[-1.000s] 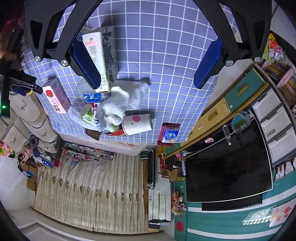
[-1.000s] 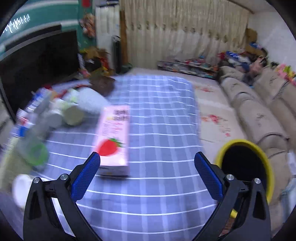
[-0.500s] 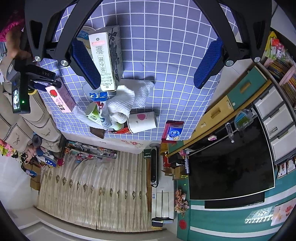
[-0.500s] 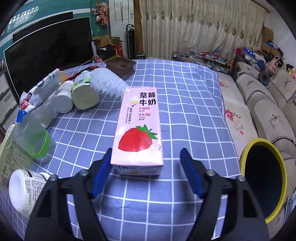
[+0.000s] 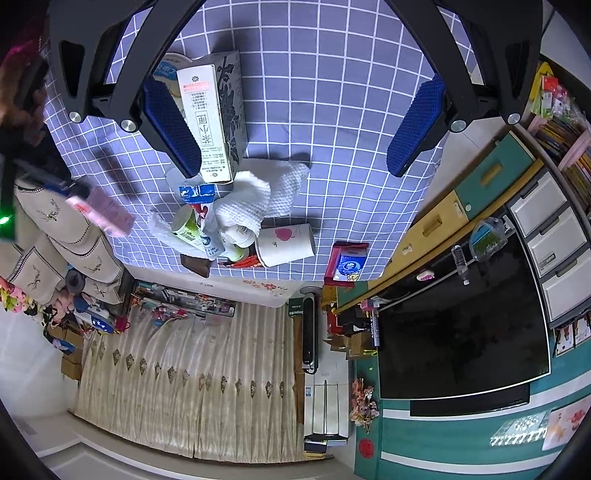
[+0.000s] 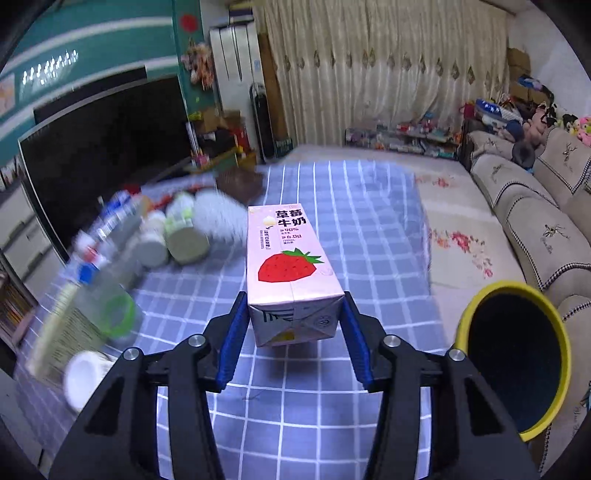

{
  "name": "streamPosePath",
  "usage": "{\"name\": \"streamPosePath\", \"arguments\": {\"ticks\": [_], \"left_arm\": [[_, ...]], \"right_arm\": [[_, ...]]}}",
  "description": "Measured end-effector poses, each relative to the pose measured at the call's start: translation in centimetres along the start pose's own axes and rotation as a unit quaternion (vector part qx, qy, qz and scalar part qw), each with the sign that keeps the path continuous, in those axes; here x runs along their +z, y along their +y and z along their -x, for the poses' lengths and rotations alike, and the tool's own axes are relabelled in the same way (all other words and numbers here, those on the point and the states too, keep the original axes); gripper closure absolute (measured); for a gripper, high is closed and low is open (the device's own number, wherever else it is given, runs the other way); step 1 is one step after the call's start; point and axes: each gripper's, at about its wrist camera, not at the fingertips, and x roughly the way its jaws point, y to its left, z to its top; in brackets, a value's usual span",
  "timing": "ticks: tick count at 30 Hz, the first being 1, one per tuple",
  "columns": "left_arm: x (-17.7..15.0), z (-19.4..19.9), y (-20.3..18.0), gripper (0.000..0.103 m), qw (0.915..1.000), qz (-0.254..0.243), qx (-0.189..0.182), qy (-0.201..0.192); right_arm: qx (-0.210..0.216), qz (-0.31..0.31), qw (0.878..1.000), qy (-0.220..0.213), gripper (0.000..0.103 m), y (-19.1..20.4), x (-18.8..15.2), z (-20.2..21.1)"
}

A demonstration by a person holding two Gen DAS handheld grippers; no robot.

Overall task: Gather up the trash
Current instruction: 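Carry the pink carton over the yellow bin and open the right gripper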

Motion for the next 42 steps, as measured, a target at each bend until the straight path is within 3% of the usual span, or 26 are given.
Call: {"name": "streamPosePath", "arguments": {"ticks": [4,10,12,17,24,29,30,32,37,42], "left_arm": [[0.1,0.3,0.0,0.004,1.0000,0.000,-0.006,-0.005],[0.0,0.5,-0.6,0.004,0.9999,-0.004,-0.015,-0.005],[0.0,0.6,-1.0,0.004,0.9998,-0.007,-0.019,-0.004],[0.2,0.8,-1.8,0.004,0.9996,-0.015,-0.025,-0.006],[0.6,1.4,-2.9,0.004,0.9994,-0.024,-0.021,-0.008],[0.3,1.1,-3.1,0.004,0.9994,-0.026,-0.022,0.000],[0.2,0.9,-3.2,0.004,0.9994,-0.027,-0.024,0.003],[0.0,0.5,-3.5,0.004,0.9992,-0.029,-0.027,0.009],[-0.3,-0.1,-4.0,0.004,0.9989,-0.035,-0.030,0.013],[-1.3,-1.0,-4.2,0.004,0.9984,-0.035,-0.032,0.031]], "right_arm": [[-0.002,-0.023,1.000,-0.020,0.056,-3.0,1.0,4.2],[-0.094,-0.061,0.994,-0.004,0.056,-10.4,0.4,7.1],[-0.134,-0.073,0.988,0.035,0.056,-13.9,-0.7,6.0],[-0.181,-0.090,0.968,0.151,0.055,-20.1,-3.8,0.2],[-0.187,-0.103,0.935,0.282,0.055,-24.9,-6.8,-9.0],[-0.179,-0.109,0.917,0.340,0.054,-26.2,-7.9,-12.3],[-0.173,-0.114,0.919,0.336,0.054,-26.3,-7.7,-12.3],[-0.197,-0.098,0.916,0.334,0.040,-26.3,-7.4,-12.4],[-0.195,-0.096,0.927,0.307,0.039,-25.9,-6.5,-10.8],[-0.183,-0.099,0.946,0.247,0.037,-23.9,-5.5,-6.9]]}}
